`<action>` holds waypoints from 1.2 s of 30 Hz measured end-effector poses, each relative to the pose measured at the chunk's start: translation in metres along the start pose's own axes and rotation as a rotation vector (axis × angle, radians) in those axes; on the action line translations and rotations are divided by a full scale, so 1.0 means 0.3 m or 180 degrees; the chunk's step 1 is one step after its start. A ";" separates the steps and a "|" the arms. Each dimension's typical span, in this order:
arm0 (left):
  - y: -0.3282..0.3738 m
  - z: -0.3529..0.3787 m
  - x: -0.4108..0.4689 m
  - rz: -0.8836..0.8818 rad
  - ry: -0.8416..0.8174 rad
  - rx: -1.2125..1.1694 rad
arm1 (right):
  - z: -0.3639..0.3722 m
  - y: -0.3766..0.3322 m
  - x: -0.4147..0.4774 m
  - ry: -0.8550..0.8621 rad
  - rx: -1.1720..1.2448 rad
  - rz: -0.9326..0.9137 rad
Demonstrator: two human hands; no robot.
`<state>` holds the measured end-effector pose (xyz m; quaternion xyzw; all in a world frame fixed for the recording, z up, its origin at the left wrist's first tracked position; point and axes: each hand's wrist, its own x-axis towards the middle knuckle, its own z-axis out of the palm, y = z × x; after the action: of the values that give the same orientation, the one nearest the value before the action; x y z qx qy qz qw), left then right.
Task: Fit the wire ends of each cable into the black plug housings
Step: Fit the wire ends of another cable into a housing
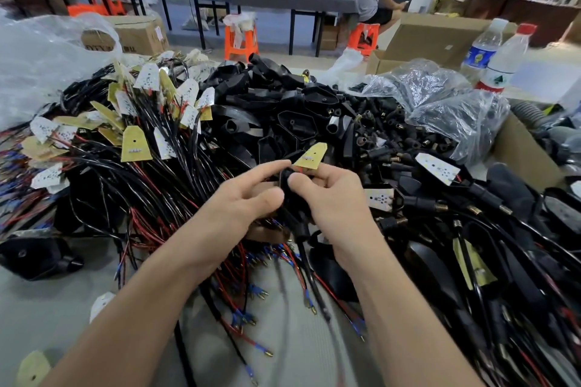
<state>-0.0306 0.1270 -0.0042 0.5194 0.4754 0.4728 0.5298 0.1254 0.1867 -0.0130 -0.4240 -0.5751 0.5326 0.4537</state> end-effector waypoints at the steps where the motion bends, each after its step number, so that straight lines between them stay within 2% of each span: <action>1: -0.004 -0.002 0.000 -0.0101 -0.0227 -0.0034 | 0.003 0.008 0.004 0.0170 -0.0261 -0.0087; 3: -0.014 -0.002 0.002 -0.0167 -0.0416 -0.0107 | 0.006 0.018 0.007 0.0419 -0.0764 -0.0284; 6: -0.024 0.004 0.015 -0.0176 -0.0089 -0.0258 | 0.026 0.014 -0.005 0.0637 -0.0822 -0.0472; 10: -0.038 0.004 0.025 0.0100 0.0144 -0.0648 | 0.032 -0.014 -0.010 0.0813 0.0076 -0.0506; 13: -0.042 -0.009 0.033 0.0258 0.0521 -0.0687 | 0.024 -0.038 -0.014 0.0410 0.0830 -0.0519; 15: -0.048 -0.015 0.037 0.0251 0.0696 -0.0682 | 0.022 -0.043 -0.016 0.0260 0.0986 -0.0502; 21: -0.066 0.020 0.038 0.0418 0.0506 -0.0662 | 0.018 -0.037 -0.028 0.0623 -0.0344 -0.0708; 25: -0.064 0.009 0.037 0.0696 0.0547 -0.0680 | 0.027 -0.040 -0.035 0.0608 -0.0878 -0.0766; 28: -0.053 0.002 0.032 0.0789 0.0511 -0.0797 | 0.034 -0.043 -0.043 0.0792 -0.1365 -0.1089; 30: -0.046 -0.003 0.032 0.0786 0.0514 -0.0925 | 0.034 -0.047 -0.045 0.0675 -0.1436 -0.1163; 33: -0.048 -0.006 0.036 0.0795 0.0579 -0.0952 | 0.036 -0.053 -0.048 0.0397 -0.1231 -0.0974; 36: -0.060 0.001 0.038 0.0830 0.0845 -0.0840 | 0.038 -0.041 -0.044 0.0169 -0.2198 -0.1151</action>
<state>-0.0292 0.1380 -0.0225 0.4359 0.4038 0.6596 0.4603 0.1173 0.1702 -0.0020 -0.4572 -0.7740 0.2081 0.3855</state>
